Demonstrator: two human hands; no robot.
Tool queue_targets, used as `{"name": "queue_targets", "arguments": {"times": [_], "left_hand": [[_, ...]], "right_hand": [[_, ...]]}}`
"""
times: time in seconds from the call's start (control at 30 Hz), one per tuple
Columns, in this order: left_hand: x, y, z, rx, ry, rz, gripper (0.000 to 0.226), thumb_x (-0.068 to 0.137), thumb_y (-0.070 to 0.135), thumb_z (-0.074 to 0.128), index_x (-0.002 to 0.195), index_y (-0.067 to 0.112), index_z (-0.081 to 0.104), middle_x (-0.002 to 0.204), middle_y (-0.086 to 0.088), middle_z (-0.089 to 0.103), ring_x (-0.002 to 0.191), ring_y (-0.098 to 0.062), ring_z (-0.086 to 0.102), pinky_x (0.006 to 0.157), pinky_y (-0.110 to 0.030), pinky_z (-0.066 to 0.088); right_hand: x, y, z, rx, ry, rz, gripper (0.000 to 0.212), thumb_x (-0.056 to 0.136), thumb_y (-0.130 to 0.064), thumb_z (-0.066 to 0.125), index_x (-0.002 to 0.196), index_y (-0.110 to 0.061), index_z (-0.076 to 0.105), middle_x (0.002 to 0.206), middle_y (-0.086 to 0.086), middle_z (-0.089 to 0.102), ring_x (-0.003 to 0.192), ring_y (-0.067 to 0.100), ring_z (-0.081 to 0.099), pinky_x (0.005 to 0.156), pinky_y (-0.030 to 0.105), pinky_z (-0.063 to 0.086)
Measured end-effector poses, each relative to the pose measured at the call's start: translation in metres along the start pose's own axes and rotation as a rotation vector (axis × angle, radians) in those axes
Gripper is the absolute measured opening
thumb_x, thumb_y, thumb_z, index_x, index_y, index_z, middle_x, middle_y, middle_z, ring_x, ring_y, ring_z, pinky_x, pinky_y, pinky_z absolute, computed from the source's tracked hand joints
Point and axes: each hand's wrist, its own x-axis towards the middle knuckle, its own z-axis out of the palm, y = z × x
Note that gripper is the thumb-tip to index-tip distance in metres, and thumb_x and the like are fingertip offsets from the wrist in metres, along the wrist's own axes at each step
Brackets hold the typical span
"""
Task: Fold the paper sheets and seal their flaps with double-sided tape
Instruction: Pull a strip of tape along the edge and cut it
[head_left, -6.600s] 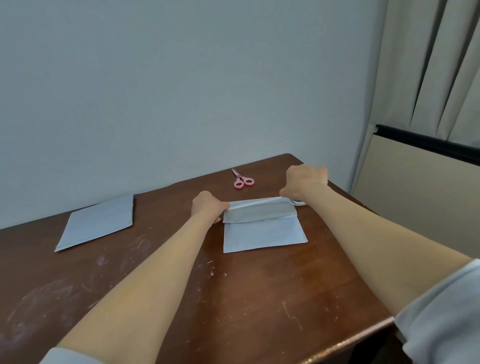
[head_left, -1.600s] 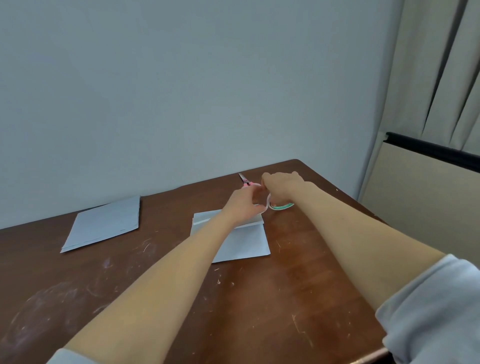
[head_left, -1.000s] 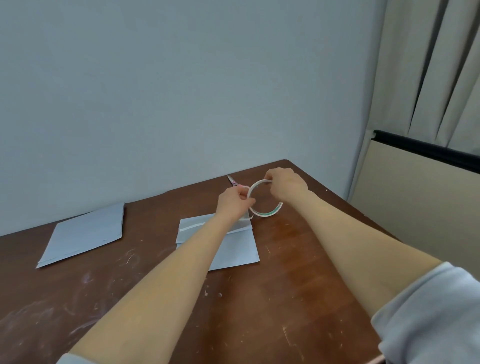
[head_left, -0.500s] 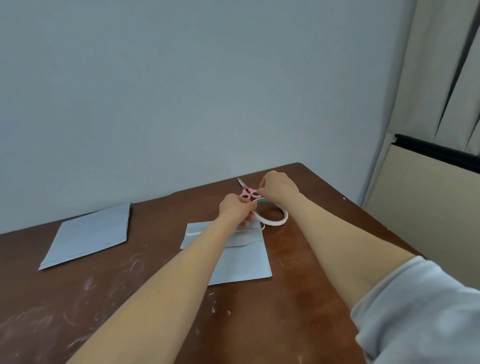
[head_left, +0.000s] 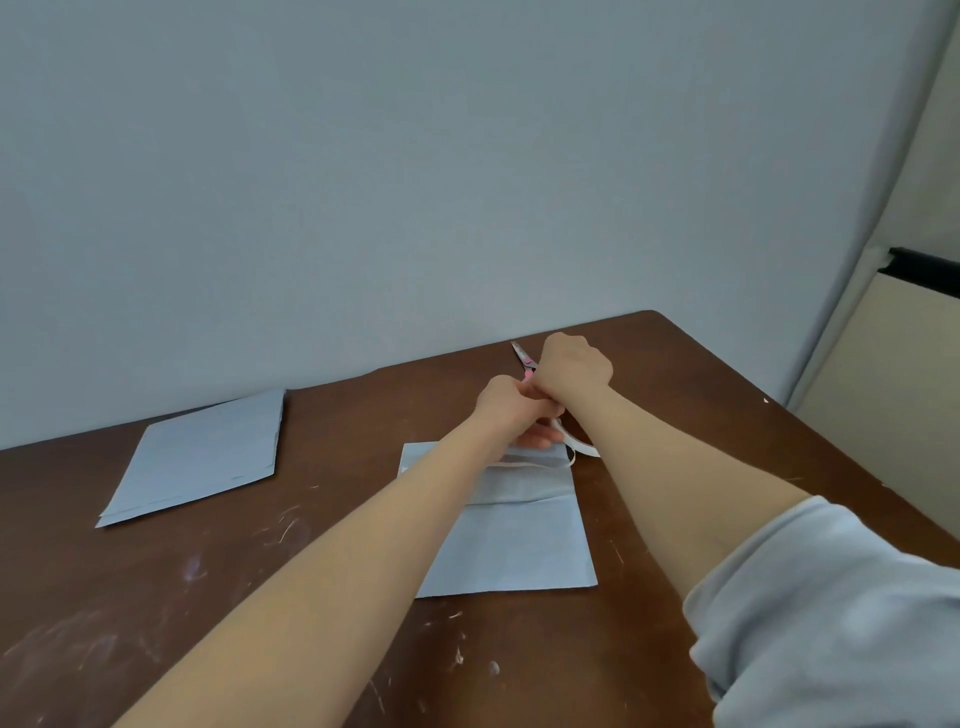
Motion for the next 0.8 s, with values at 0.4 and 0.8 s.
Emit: {"name": "queue_targets", "arguments": {"times": [0.4,0.8], "left_hand": [[-0.020,0.012,0.008,0.072,-0.002,0.078,0.006,0.084,0.006,0.069,0.088,0.002,0.068,0.077,-0.011,0.067,0.051,-0.014,0.064,0.042,-0.018,0.047],[-0.062,0.019,0.019,0.037,0.124,0.154,0.023,0.084,0.004,0.068,0.106,0.002,0.065,0.096,-0.017,0.070,0.066,-0.022,0.070,0.058,-0.026,0.058]], "right_hand": [[-0.017,0.023,-0.049,0.448,0.051,0.060,0.023,0.085,-0.029,0.059,0.091,-0.010,0.070,0.090,0.008,0.070,0.078,0.026,0.061,0.056,0.025,0.040],[-0.112,0.092,-0.081,0.702,0.028,0.205,0.033,0.087,-0.026,0.057,0.055,-0.019,0.062,0.053,0.000,0.058,0.044,0.013,0.043,0.041,0.021,0.031]]}}
